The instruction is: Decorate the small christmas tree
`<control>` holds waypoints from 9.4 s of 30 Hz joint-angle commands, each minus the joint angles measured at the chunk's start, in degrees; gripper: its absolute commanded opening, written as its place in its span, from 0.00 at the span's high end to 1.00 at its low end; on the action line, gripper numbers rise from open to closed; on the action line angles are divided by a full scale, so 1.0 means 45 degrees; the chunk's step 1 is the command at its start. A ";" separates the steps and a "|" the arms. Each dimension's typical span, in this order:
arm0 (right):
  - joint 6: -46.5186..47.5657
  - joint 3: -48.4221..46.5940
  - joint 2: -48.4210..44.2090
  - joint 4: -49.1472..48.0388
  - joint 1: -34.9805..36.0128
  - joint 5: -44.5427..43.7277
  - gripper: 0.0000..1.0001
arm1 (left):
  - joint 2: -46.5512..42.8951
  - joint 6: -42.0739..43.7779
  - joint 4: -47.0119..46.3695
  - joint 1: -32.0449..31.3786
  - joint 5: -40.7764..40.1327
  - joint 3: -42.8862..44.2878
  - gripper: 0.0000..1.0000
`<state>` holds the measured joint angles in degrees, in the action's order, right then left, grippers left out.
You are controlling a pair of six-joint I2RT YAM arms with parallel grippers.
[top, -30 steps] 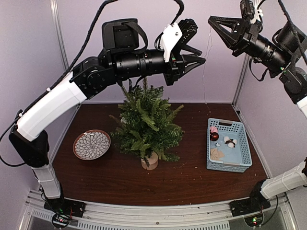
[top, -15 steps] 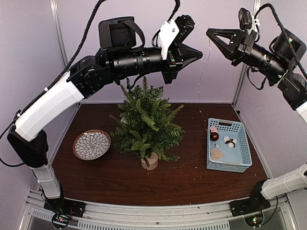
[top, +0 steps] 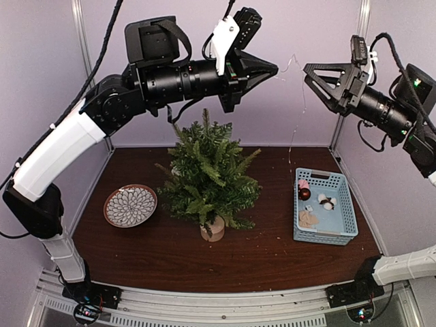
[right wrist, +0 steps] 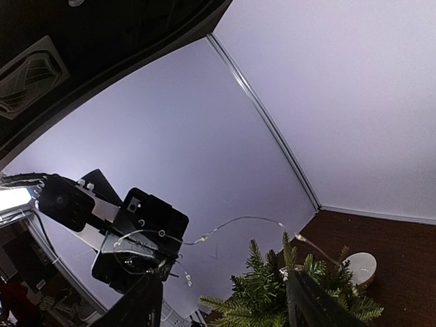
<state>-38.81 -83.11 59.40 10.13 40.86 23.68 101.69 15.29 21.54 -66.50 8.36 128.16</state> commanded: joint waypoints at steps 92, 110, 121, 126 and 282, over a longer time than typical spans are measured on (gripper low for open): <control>0.4315 -0.1351 0.3321 0.8228 0.0079 -0.2744 1.00 | -0.5680 -0.7354 0.6673 0.2756 -0.6932 -0.5894 1.00; 0.3735 -0.0506 0.3668 0.8874 0.0077 -0.2687 1.00 | -0.5550 -0.8619 0.7166 0.3274 -0.6094 -0.6805 1.00; 0.3758 0.0569 0.3237 0.9137 0.0080 -0.2007 1.00 | -0.5962 -0.9012 0.6910 0.3274 -0.4888 -0.7879 1.00; 0.3854 0.0734 0.3083 0.9059 0.0080 -0.1608 1.00 | -0.6314 -0.8869 0.6008 0.3274 -0.3680 -0.8652 1.00; 0.5255 0.1697 0.1098 1.0256 0.0267 -0.0830 0.01 | -0.7242 -0.8417 0.5368 0.3884 -0.2077 -0.9752 0.43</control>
<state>-15.31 -74.37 67.22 54.63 42.02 23.75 71.29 -22.83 47.97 -49.21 1.10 85.21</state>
